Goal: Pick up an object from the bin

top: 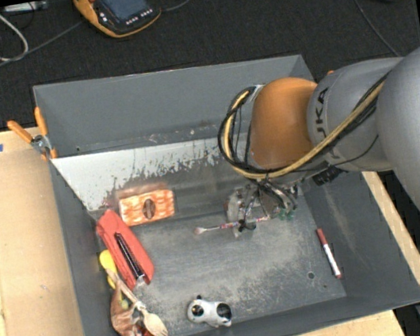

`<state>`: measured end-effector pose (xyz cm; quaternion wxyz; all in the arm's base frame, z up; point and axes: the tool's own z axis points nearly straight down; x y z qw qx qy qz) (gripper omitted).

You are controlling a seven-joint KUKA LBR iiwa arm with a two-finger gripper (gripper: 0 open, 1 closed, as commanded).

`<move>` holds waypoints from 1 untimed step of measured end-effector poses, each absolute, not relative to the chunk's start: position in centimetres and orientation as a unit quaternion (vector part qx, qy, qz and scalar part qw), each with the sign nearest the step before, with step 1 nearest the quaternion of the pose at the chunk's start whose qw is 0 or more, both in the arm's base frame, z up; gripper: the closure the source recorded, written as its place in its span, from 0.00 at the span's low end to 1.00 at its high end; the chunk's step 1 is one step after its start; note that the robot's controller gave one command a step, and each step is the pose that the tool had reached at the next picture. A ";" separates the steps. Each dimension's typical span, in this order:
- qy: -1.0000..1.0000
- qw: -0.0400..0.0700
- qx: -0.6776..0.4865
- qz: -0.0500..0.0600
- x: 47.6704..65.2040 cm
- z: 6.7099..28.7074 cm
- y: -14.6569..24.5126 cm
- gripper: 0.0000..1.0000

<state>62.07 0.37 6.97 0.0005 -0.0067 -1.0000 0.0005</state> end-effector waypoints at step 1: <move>-1.000 0.001 -0.006 0.000 62.1 7.0 0.5 1.00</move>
Offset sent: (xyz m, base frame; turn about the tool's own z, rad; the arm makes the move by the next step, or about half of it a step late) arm -0.0003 0.0009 0.0727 -0.0008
